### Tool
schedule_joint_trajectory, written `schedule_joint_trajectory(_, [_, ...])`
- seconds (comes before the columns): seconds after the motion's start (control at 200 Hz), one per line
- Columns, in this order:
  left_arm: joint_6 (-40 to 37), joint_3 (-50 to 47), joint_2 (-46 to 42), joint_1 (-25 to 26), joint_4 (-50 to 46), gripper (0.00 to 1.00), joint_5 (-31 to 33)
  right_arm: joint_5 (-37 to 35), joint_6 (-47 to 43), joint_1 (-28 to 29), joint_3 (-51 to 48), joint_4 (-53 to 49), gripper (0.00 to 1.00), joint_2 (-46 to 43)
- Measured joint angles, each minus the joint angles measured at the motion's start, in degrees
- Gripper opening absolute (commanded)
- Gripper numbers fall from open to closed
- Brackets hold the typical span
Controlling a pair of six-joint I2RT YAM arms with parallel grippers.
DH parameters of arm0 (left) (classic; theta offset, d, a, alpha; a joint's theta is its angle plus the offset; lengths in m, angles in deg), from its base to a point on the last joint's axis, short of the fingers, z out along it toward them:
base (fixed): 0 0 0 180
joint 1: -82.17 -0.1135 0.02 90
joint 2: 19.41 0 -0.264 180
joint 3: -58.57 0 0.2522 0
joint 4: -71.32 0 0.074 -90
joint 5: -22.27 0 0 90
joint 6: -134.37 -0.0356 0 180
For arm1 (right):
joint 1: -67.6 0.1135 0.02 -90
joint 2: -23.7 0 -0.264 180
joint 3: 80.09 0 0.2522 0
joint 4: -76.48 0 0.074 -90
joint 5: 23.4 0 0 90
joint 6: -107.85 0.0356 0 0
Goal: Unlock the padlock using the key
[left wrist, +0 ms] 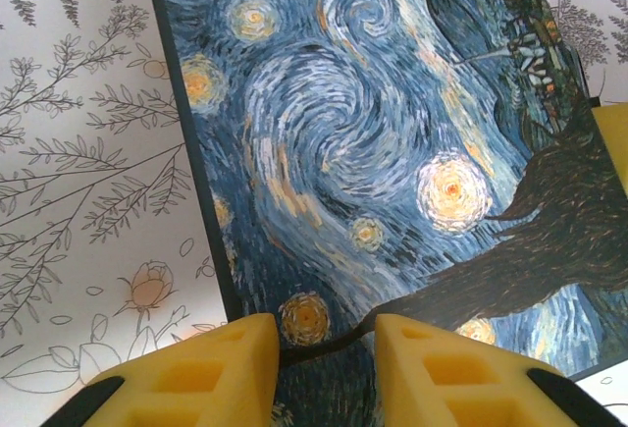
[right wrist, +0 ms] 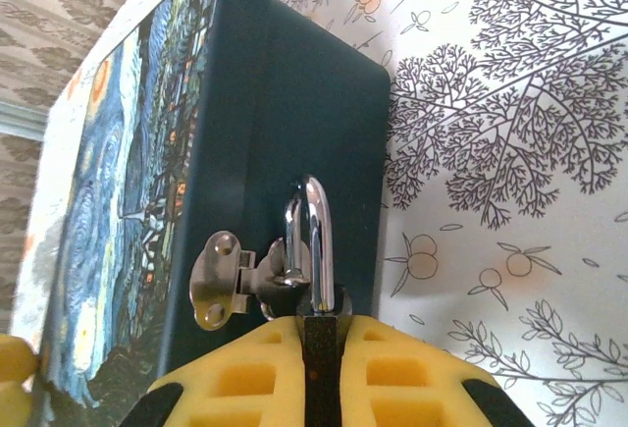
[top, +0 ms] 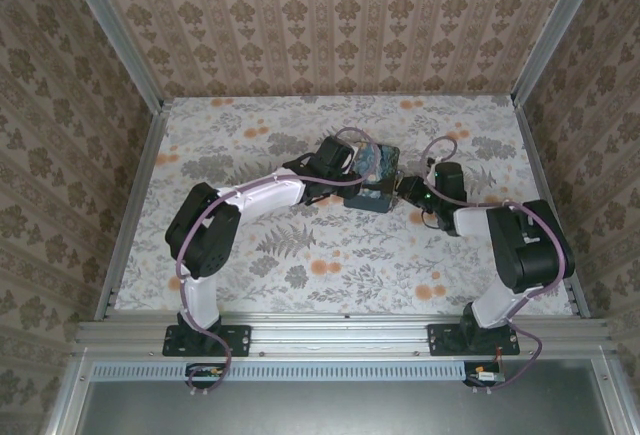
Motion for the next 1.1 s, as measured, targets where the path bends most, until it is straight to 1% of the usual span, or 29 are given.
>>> schedule_joint_trajectory(0.04, [0.2, 0.0, 0.0, 0.0, 0.0, 0.33, -0.1, 1.7, 0.1, -1.2, 0.6, -0.3, 0.24, 0.3])
schedule_joint_trajectory(0.1, [0.3, -0.3, 0.0, -0.1, 0.5, 0.33, -0.3, 4.3, 0.0, -2.8, 1.6, -1.0, 0.26, 0.8])
schedule_joint_trajectory(0.22, [0.3, -0.3, 0.0, -0.3, 0.7, 0.33, -0.8, 6.8, -0.2, -3.9, 2.9, -2.4, 0.26, 1.3])
schedule_joint_trajectory(0.3, [0.4, -0.3, 0.0, -0.3, 0.7, 0.33, -0.9, 7.7, -0.7, -3.9, 2.9, -3.2, 0.21, 1.7])
schedule_joint_trajectory(0.35, [0.3, -0.3, 0.0, -0.3, 0.7, 0.33, -0.9, 8.0, -0.9, -3.8, 2.9, -3.8, 0.21, 2.1])
schedule_joint_trajectory(0.43, [0.4, -0.4, 0.0, -0.3, 0.7, 0.33, -0.9, 8.1, -1.4, -3.8, 2.9, -5.2, 0.26, 2.2])
schedule_joint_trajectory(0.595, [0.6, -1.0, -0.7, -0.7, 0.8, 0.33, -1.5, 6.6, -3.0, -3.8, 3.0, -8.8, 0.28, 1.3])
schedule_joint_trajectory(0.63, [0.7, -1.2, -1.0, -0.9, 0.5, 0.34, -1.8, 6.3, -3.3, -3.8, 3.0, -9.7, 0.30, 0.6])
schedule_joint_trajectory(0.705, [0.7, -1.9, -2.1, -1.5, -0.5, 0.35, -2.7, 5.7, -4.0, -3.3, 3.0, -11.5, 0.37, -1.8])
schedule_joint_trajectory(0.775, [1.0, -3.0, -3.8, -2.1, -1.9, 0.38, -3.8, 5.3, -4.8, -2.3, 3.1, -12.2, 0.41, -4.2])
schedule_joint_trajectory(0.86, [1.8, -4.9, -6.5, -3.0, -3.6, 0.40, -5.5, 5.4, -4.9, -1.2, 3.8, -12.1, 0.44, -5.5])
schedule_joint_trajectory(0.97, [2.5, -6.4, -10.5, -4.5, -5.4, 0.40, -6.7, 5.6, -4.5, 0.3, 5.7, -11.7, 0.45, -4.9])
schedule_joint_trajectory(1.095, [2.7, -8.0, -15.4, -6.1, -6.3, 0.41, -6.6, 5.2, -4.5, 3.3, 9.9, -12.2, 0.44, -1.5])
